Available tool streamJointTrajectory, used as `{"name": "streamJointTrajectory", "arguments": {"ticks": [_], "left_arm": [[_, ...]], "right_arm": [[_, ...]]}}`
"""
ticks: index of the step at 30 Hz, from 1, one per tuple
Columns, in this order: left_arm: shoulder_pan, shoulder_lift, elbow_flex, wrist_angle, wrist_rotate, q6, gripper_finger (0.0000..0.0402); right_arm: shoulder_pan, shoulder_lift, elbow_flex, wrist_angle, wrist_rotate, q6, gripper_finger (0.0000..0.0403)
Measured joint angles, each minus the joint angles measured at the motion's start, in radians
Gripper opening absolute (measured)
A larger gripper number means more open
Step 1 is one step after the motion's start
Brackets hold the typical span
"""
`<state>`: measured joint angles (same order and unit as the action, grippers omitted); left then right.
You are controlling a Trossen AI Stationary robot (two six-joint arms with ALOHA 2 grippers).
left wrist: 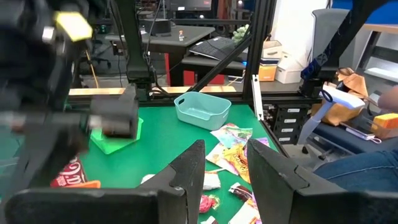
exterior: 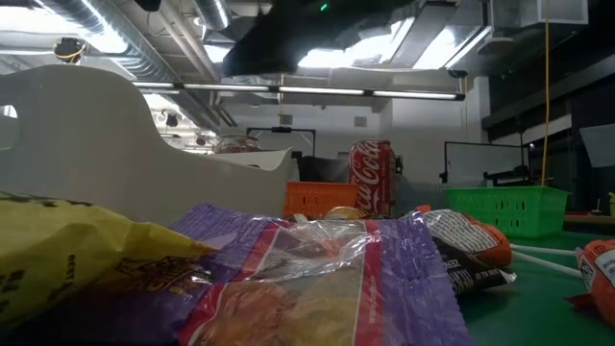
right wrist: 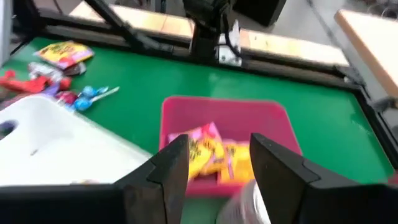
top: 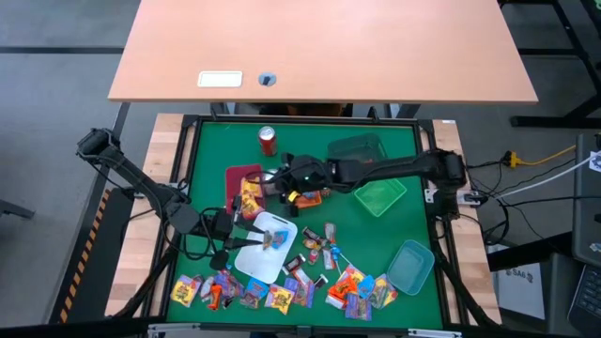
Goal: Sort candy
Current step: Put the blue lollipop into the orange bin
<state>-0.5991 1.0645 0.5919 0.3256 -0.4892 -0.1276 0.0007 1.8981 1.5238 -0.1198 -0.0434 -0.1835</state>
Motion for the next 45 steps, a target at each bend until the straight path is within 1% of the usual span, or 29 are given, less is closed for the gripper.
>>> {"name": "streamJointTrajectory", "arguments": {"ticks": [7,14,17,24,27,32,35,38,41,45], "left_arm": [[0.002,0.002,0.0,-0.004,0.0,0.0,0.0108],[0.016,0.002,0.0,-0.003,-0.001,0.006,0.0108],[0.026,0.002,0.0,-0.003,-0.003,0.007,0.0108],[0.048,0.002,0.0,-0.003,-0.002,0.007,0.0108],[0.055,0.002,0.0,-0.003,-0.002,0.007,0.0108],[0.057,0.002,0.0,-0.003,-0.003,0.007,0.0108],[0.057,0.002,0.0,-0.003,-0.002,0.007,0.0108],[0.057,0.002,0.0,-0.003,-0.002,0.007,0.0108],[0.057,0.002,0.0,-0.003,-0.002,0.007,0.0108],[0.057,0.002,0.0,-0.003,-0.002,0.007,0.0108]], "right_arm": [[0.028,-0.152,0.0,-0.3,0.001,0.007,0.0168],[0.118,-0.268,0.001,-0.544,-0.001,0.007,0.0168],[0.172,-0.296,0.001,-0.647,-0.001,0.015,0.0168],[0.294,-0.306,0.0,-0.964,-0.003,0.16,0.0168],[0.336,-0.306,0.0,-1.058,-0.002,0.202,0.0168],[0.403,-0.31,0.0,-1.108,-0.002,0.276,0.0168],[0.447,-0.311,-0.004,-1.116,0.025,0.301,0.0168],[0.487,-0.32,-0.047,-1.098,0.051,0.34,0.0168],[0.516,-0.335,-0.127,-1.039,0.052,0.414,0.0168],[0.54,-0.345,-0.254,-0.874,0.051,0.553,0.0168]]}}
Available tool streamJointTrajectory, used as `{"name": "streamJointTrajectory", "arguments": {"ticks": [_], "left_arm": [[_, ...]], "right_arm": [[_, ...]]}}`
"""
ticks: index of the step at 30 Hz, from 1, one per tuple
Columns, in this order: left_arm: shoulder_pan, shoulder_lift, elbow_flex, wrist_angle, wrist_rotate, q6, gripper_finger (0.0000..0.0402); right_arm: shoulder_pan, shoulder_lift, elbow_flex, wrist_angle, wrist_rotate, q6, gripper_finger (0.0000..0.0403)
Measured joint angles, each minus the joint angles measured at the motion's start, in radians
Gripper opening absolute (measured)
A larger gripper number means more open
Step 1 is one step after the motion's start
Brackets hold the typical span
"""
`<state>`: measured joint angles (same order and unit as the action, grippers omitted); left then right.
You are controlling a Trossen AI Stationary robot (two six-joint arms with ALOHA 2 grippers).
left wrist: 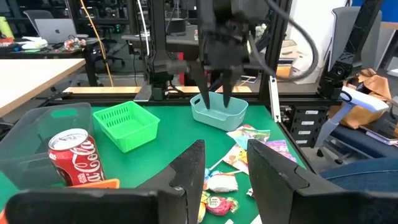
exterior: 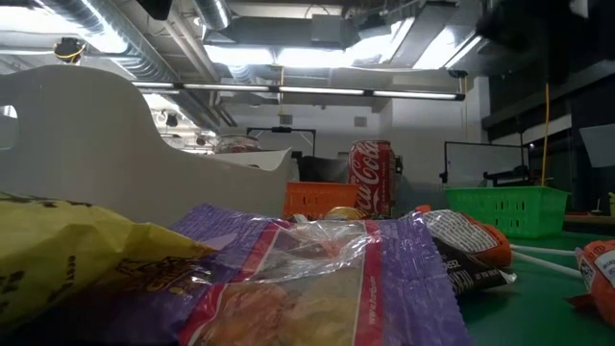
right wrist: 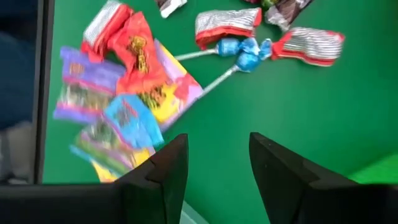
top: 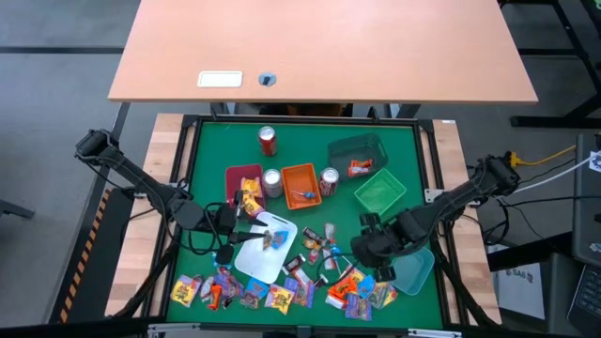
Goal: Sort candy
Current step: Put the blue lollipop into the orange bin
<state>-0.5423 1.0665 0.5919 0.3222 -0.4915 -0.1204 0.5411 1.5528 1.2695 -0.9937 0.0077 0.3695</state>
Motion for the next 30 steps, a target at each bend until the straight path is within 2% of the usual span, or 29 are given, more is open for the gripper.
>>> {"name": "streamJointTrajectory", "arguments": {"ticks": [7,11,16,23,27,30], "left_arm": [[0.0,0.0,0.0,0.0,0.0,0.0,0.0108],[0.0,0.0,0.0,0.0,0.005,0.0,0.0108],[0.0,0.0,0.0,0.0,0.006,0.0,0.0108],[0.0,0.0,0.0,0.0,0.007,0.0,0.0108],[0.0,0.0,0.0,0.0,0.007,0.0,0.0108],[0.0,0.0,0.0,0.0,0.007,0.0,0.0108]], "right_arm": [[0.032,0.0,-0.168,0.246,0.001,0.15,0.0168],[0.029,0.0,-0.221,0.302,0.015,0.259,0.0168],[0.029,0.001,-0.27,0.337,0.091,0.381,0.0168],[0.029,0.002,-0.328,0.471,0.098,0.396,0.0168],[0.029,0.002,-0.351,0.575,0.128,0.394,0.0168],[0.029,0.002,-0.365,0.591,0.165,0.386,0.0168]]}}
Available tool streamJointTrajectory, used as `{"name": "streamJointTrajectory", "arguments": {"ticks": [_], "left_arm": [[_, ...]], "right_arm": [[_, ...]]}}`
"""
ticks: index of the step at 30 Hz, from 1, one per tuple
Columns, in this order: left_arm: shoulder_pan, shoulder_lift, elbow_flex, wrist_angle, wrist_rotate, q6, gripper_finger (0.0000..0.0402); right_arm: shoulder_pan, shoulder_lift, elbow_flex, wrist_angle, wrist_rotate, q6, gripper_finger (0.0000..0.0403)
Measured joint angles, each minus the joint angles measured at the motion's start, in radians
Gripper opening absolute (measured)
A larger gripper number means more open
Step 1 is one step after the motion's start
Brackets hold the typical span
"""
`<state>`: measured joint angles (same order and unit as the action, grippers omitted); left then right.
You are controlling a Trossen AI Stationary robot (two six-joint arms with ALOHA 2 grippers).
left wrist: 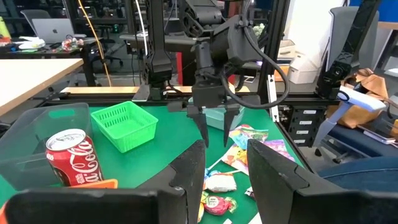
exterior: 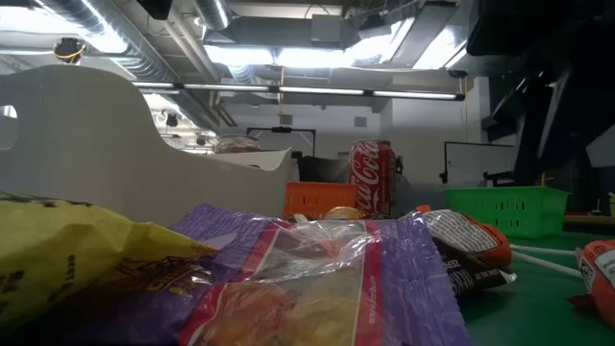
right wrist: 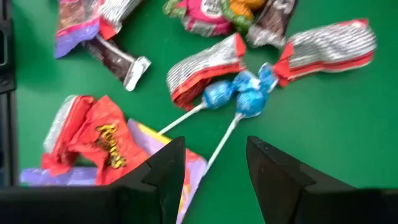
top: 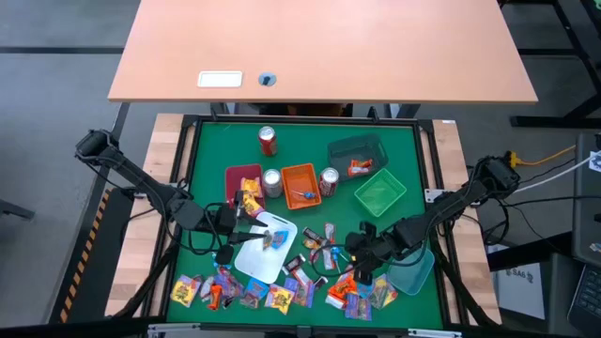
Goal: Sort candy
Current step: Put the blue lollipop into the orange bin
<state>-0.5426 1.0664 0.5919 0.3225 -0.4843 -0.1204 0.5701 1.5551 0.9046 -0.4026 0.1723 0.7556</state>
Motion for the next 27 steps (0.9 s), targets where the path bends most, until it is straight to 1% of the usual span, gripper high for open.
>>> {"name": "streamJointTrajectory", "arguments": {"ticks": [5,9,18,27], "left_arm": [[0.0,0.0,0.0,0.0,0.0,0.0,0.0108],[0.0,0.0,0.0,0.0,0.0,0.0,0.0108],[-0.001,0.0,0.0,0.0,0.0,0.0,0.0108],[-0.001,0.0,0.0,0.0,0.0,0.0,0.0108]], "right_arm": [[0.0,0.0,-0.001,0.002,0.056,-0.001,0.0168],[0.0,0.004,-0.001,0.009,0.064,-0.001,0.0168],[0.0,0.108,-0.001,0.069,0.059,0.001,0.0168],[0.0,0.191,0.0,0.074,0.062,0.025,0.0168]]}}
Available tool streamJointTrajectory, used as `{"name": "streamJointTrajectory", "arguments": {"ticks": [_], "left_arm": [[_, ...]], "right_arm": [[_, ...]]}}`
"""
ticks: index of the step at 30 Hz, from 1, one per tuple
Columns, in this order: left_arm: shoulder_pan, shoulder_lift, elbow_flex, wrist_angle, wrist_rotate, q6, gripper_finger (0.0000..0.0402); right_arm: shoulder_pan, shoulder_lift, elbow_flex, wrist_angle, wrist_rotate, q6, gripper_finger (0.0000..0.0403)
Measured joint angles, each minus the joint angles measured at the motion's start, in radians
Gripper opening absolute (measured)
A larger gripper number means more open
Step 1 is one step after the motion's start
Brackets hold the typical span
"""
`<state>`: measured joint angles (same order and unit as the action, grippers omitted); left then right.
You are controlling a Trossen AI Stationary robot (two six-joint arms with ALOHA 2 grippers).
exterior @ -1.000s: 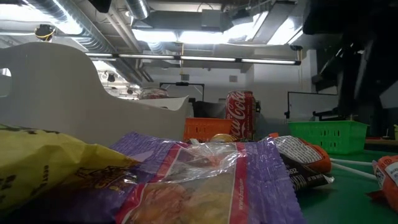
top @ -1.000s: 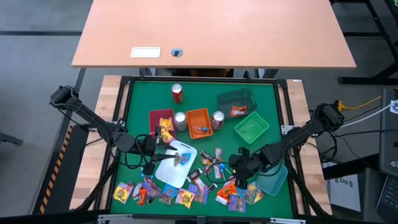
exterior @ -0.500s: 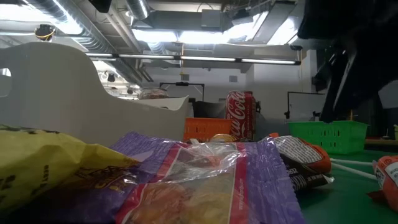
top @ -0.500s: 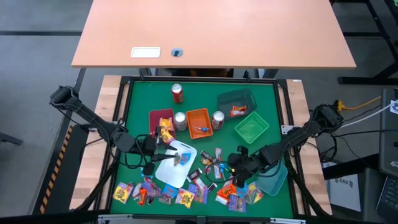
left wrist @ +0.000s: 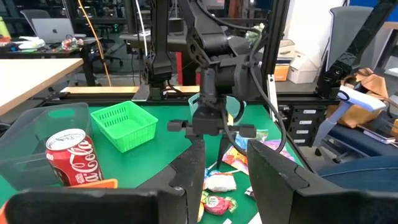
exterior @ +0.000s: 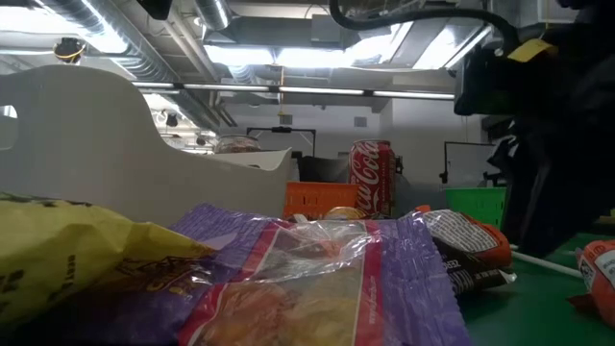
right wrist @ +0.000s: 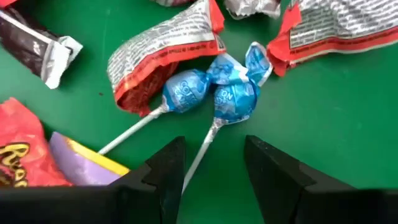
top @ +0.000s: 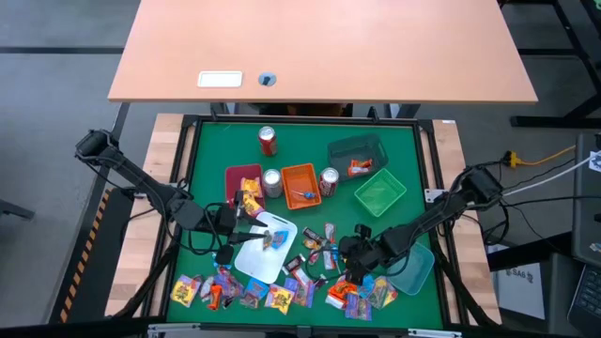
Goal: Sort candy
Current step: Put the blue lollipop into the orange bin
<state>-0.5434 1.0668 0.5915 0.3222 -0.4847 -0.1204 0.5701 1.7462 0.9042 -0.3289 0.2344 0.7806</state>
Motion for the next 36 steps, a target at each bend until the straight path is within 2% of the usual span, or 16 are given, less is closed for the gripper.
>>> {"name": "streamJointTrajectory", "arguments": {"ticks": [3,6,14,16,21,25,30,36], "left_arm": [[0.0,0.0,0.0,0.0,0.0,0.0,0.0108],[0.0,0.0,0.0,0.0,0.0,0.0,0.0108],[0.0,0.0,0.0,0.0,0.0,0.0,0.0108],[0.0,0.0,0.0,0.0,0.0,0.0,0.0108],[0.0,0.0,0.0,0.0,0.0,0.0,0.0108],[0.0,0.0,0.0,0.0,0.0,0.0,0.0108],[0.001,0.0,0.0,0.0,-0.002,0.0,0.0108],[0.026,0.0,0.0,0.0,-0.028,0.0,0.0108]], "right_arm": [[0.0,0.009,0.002,0.0,0.002,0.001,0.0164],[0.0,0.01,0.002,-0.003,0.011,0.001,0.0143],[-0.001,0.011,0.002,-0.007,0.019,0.0,0.0025],[-0.001,0.011,0.002,-0.008,0.021,-0.004,0.0008],[-0.002,-0.019,-0.002,-0.028,0.007,-0.052,0.0024],[-0.01,-0.124,-0.002,-0.071,0.011,-0.121,0.0021],[-0.053,-0.294,-0.001,-0.211,0.035,-0.193,0.0005],[-0.14,-0.474,-0.001,-0.445,0.126,-0.288,0.0019]]}}
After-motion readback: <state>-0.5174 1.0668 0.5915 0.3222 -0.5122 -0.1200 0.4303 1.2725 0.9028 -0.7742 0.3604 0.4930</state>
